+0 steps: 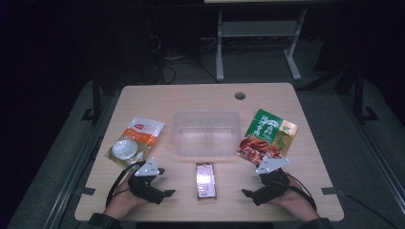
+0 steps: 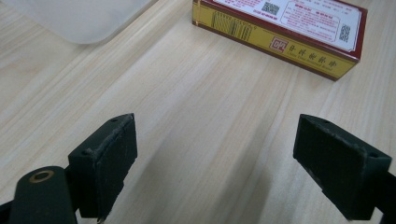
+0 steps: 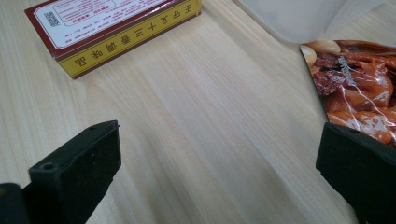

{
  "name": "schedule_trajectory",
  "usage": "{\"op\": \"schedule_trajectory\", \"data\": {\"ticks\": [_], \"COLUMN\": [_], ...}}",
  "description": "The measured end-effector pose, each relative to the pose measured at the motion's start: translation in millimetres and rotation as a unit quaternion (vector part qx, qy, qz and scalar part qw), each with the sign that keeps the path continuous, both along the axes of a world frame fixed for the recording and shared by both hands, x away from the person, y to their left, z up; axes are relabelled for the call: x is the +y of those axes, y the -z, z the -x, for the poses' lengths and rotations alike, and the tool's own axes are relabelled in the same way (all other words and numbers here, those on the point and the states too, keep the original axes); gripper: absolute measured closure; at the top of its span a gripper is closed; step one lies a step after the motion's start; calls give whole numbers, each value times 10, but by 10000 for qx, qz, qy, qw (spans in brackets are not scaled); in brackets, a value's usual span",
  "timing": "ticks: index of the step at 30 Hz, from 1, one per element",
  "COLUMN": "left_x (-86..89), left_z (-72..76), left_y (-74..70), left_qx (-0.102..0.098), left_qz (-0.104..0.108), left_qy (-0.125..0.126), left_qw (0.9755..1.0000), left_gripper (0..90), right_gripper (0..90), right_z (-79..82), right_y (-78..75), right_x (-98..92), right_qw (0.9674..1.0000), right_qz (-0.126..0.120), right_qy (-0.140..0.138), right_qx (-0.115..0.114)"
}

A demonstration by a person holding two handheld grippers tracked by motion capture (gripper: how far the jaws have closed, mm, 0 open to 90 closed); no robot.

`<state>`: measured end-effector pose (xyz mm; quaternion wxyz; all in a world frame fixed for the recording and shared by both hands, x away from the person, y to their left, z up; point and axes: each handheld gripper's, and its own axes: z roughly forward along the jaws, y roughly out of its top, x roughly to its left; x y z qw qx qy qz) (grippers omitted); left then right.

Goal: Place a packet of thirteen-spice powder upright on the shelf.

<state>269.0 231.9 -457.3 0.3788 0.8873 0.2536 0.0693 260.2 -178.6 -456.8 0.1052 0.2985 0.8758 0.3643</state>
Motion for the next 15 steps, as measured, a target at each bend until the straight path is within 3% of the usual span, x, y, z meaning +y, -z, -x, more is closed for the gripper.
{"op": "schedule_trajectory", "data": {"ticks": [2,9,10,14,15], "left_x": [-2,-20,-30,-28,-27], "left_z": [-2,-25,-28,-28,-30], "left_y": [0,-10,-9,-5,-15], "left_qx": [6,25,1,8,4], "left_qz": [13,-46,55,-43,-41], "left_qy": [9,22,-18,54,62], "left_qw": [10000,10000,10000,10000,10000], "left_gripper": [132,133,133,136,136], "right_gripper": [0,143,159,367,367], "right_z": [-5,-38,-37,-11,-11], "right_y": [-2,-14,-19,-67,-67], "right_x": [-3,-39,-35,25,25], "right_qw": [10000,9997,9995,9988,9988], "right_qz": [-7,-245,-291,-420,-420], "right_qy": [19,18,-7,-225,-225], "right_qx": [5,98,144,99,99]}}
